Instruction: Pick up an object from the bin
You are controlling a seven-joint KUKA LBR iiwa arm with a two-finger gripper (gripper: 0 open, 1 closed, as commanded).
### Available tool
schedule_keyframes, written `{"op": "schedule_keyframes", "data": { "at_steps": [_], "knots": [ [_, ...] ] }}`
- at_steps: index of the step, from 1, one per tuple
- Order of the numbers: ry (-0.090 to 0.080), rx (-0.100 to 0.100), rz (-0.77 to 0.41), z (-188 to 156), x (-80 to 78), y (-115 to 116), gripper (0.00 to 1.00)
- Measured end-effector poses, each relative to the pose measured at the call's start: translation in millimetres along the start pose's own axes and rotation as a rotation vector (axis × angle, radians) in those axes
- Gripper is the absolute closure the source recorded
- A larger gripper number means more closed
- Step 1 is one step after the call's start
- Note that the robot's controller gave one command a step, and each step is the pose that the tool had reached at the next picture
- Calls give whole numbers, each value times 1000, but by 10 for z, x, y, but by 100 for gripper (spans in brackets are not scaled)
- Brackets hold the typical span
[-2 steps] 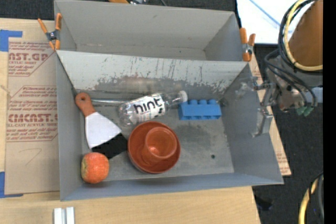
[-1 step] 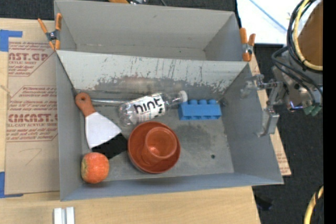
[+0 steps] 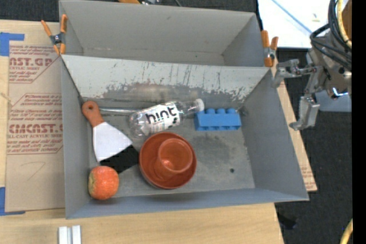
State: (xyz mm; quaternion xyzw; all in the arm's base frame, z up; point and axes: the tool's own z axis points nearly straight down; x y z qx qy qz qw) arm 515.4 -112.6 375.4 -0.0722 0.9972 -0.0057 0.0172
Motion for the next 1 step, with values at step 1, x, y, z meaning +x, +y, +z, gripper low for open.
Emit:
{"op": "schedule_keyframes", "data": {
  "at_steps": [1],
  "knots": [
    [16,-10,41,-114,-23,227,100]
  ]
}}
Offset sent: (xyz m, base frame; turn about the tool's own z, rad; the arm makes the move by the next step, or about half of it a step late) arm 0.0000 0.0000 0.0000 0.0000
